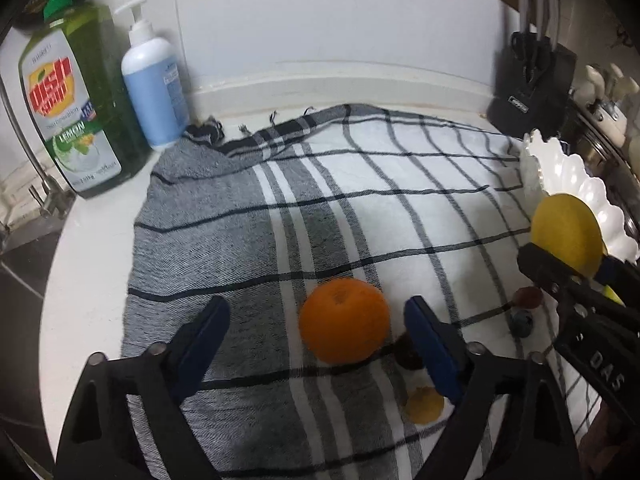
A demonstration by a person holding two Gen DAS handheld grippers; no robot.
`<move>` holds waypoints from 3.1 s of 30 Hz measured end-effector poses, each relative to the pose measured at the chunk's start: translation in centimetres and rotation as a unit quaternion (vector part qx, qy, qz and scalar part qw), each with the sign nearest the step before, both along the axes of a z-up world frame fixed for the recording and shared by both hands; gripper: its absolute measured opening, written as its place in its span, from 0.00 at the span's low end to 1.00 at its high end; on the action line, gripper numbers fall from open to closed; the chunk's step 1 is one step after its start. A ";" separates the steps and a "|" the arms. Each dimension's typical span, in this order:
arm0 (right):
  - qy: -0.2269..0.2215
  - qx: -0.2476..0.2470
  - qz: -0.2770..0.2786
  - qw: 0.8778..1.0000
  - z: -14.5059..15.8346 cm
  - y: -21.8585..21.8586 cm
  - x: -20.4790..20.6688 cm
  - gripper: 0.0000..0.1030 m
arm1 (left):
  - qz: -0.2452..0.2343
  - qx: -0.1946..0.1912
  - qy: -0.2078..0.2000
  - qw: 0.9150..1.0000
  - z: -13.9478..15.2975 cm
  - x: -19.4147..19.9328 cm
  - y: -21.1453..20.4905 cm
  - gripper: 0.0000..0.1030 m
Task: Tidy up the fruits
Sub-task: 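Grasp the yellow grapefruit with the right gripper while the left gripper grasps the orange, then carry the grapefruit and orange into the white bowl and open both grippers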
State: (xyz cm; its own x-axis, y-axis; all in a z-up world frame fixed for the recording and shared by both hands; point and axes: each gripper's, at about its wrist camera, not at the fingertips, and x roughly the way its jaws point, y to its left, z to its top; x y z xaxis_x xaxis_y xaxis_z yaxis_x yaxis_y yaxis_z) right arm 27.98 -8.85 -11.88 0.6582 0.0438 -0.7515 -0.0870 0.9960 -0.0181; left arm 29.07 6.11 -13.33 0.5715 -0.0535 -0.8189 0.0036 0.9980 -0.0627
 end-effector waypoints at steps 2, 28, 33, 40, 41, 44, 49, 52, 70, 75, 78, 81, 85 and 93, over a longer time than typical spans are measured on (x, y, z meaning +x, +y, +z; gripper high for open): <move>0.004 0.002 0.000 1.000 -0.2 -0.2 -0.1 0.54 | -0.001 -0.006 0.008 1.000 -0.5 0.2 -0.1 0.74; -0.003 0.009 -0.007 1.000 1.5 -1.2 -1.5 0.54 | -0.024 0.006 -0.012 1.000 2.1 -1.5 -1.2 0.45; -0.015 0.015 -0.010 1.000 3.1 -2.4 -2.4 0.54 | -0.031 0.011 -0.031 0.999 4.1 -2.2 -2.2 0.45; -0.029 0.021 -0.024 0.999 5.2 -4.9 -3.4 0.54 | -0.049 0.016 -0.056 0.997 6.8 -2.9 -4.8 0.45; -0.030 0.021 -0.027 0.999 5.5 -5.4 -3.6 0.54 | -0.052 0.016 -0.059 0.997 7.1 -2.9 -5.3 0.45; -0.037 0.020 -0.039 0.998 6.5 -7.2 -4.1 0.54 | -0.066 0.015 -0.066 0.996 7.9 -3.1 -7.0 0.45; -0.046 0.019 -0.061 0.997 7.7 -10.2 -4.8 0.54 | -0.092 0.010 -0.071 0.993 9.0 -3.3 -10.3 0.45; -0.052 0.020 -0.073 0.996 8.2 -12.1 -5.1 0.54 | -0.105 0.008 -0.073 0.992 9.4 -3.3 -12.0 0.45; -0.063 0.028 -0.128 0.989 8.8 -21.0 -5.7 0.54 | -0.159 0.017 -0.092 0.983 10.6 -2.1 -20.9 0.45; -0.055 0.028 -0.140 0.988 7.9 -22.7 -5.2 0.54 | -0.168 0.016 -0.086 0.982 9.6 -1.2 -22.7 0.45; -0.043 0.034 -0.145 0.988 6.9 -23.7 -4.6 0.54 | -0.172 0.017 -0.082 0.981 8.9 -0.8 -23.6 0.45; -0.034 0.036 -0.146 0.988 6.0 -24.2 -4.2 0.54 | -0.172 0.019 -0.074 0.982 8.0 -0.2 -24.0 0.45; -0.026 0.037 -0.146 0.988 5.0 -24.4 -3.8 0.54 | -0.171 0.021 -0.064 0.983 7.0 0.3 -24.4 0.45; -0.010 0.045 -0.146 0.988 3.9 -25.0 -3.0 0.54 | -0.177 0.020 -0.043 0.983 5.6 0.6 -24.9 0.46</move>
